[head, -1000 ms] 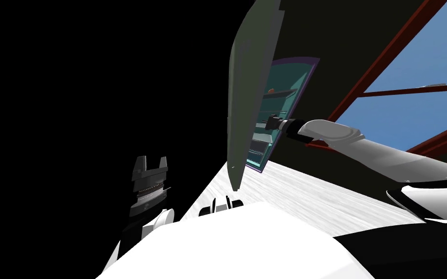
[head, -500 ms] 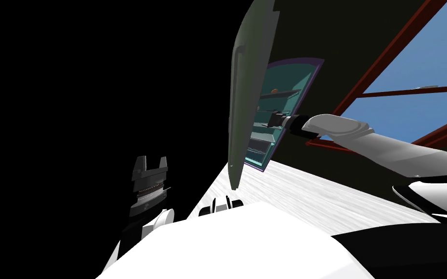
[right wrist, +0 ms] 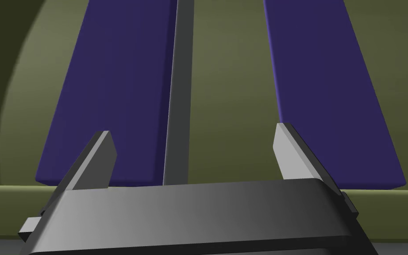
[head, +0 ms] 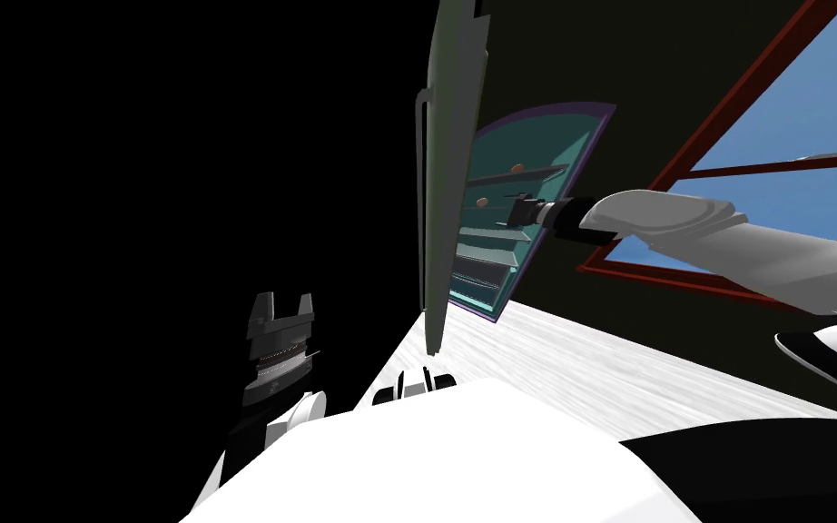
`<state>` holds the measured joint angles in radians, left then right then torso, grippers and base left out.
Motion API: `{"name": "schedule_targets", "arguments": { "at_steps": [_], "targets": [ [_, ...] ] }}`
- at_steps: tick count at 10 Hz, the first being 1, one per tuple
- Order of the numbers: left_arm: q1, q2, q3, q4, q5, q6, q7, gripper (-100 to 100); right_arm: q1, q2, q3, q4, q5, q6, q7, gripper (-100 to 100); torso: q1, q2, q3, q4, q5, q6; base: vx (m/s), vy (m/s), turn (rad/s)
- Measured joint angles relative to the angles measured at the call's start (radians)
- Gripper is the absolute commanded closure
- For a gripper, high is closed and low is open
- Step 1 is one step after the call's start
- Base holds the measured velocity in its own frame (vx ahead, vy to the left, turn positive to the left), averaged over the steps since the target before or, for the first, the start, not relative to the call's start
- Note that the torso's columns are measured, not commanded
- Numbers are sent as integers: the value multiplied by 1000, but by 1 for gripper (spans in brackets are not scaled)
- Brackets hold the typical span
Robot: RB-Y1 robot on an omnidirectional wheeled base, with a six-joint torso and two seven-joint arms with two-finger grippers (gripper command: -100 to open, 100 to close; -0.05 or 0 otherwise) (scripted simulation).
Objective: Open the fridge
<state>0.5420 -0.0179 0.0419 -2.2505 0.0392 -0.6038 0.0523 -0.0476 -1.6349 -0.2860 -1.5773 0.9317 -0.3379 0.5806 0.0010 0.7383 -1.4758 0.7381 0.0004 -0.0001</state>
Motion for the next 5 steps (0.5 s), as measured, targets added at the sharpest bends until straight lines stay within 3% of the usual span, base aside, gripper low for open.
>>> {"name": "schedule_targets", "arguments": {
  "at_steps": [1, 4, 5],
  "targets": [
    [0, 0, 0, 0, 0, 0, 0, 0, 12, -22, -22, 7, -5, -9, -12, -100, -1, 0, 0, 0, 0, 0, 20, 31, 6],
    [0, 0, 0, 0, 0, 0, 0, 0, -11, -104, -38, 51, -32, -52, -39, -100, -1, -1, 0, 0, 0, 0, 25, 34, 8],
    [0, 0, 0, 0, 0, 0, 0, 0, 4, -136, -68, 59, -31, -63, -62, -100, -1, 0, 0, 0, 0, 0, 23, 31, 8]
  ]
}}
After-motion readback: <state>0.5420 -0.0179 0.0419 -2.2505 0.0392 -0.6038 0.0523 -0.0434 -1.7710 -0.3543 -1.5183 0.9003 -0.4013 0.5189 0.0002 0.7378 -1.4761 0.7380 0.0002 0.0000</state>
